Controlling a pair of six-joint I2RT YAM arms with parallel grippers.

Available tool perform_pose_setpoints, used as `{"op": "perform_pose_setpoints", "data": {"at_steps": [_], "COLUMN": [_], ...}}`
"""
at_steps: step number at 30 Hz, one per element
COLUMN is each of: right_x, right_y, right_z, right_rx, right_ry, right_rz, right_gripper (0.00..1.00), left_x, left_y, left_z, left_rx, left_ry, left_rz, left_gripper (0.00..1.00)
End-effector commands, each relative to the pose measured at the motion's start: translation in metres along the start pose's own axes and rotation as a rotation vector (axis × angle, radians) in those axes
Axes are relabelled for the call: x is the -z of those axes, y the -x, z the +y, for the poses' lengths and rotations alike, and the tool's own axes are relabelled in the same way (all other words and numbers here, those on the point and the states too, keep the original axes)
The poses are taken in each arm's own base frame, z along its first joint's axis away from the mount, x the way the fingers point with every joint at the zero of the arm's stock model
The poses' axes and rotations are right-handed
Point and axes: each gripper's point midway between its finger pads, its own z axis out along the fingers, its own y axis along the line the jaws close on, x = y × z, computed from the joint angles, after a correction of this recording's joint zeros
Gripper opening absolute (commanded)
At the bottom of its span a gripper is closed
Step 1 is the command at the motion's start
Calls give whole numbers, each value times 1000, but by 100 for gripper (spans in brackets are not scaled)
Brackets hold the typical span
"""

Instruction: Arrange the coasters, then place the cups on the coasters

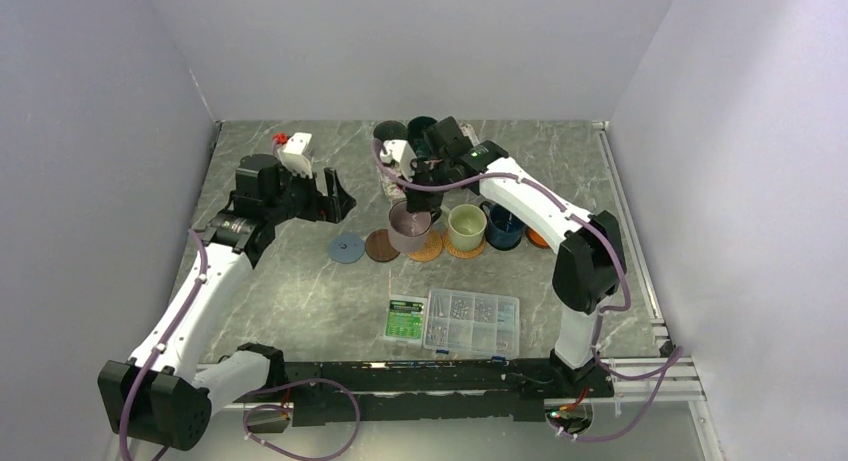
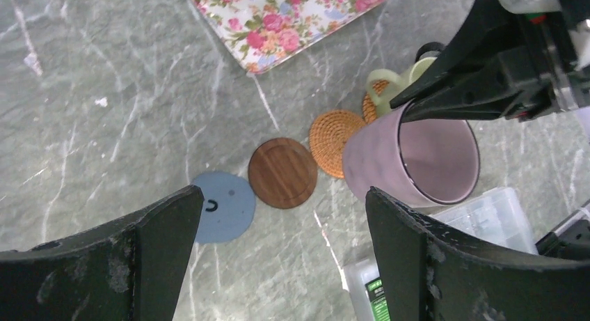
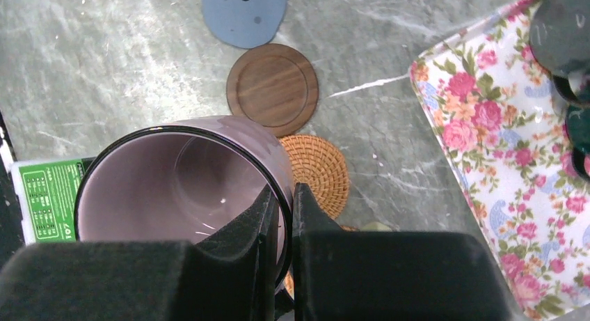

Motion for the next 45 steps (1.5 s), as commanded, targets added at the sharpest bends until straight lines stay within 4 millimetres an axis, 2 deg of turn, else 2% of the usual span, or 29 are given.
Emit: {"op": "perform_pose_setpoints", "data": {"at_steps": [1, 10, 20, 45], "right_x": [-5, -32, -46, -52], "right_y": [12, -6, -16, -25], "right_z": [3, -8, -18, -42], "right_rx": [143, 190, 220, 243], "right_ry": [20, 48, 45, -5], "right_rz": [-36, 17, 56, 97], "right_gripper": [0, 0, 0, 0], "left_x": [15, 20, 18, 18], "left_y": [0, -4, -7, -11], "left_z": [10, 14, 16, 18], "left_rx": [-46, -47, -42, -41], "left_ry": [68, 99, 102, 115], "left_rz": [-30, -33, -22, -15], "left_gripper": [94, 94, 94, 94]}}
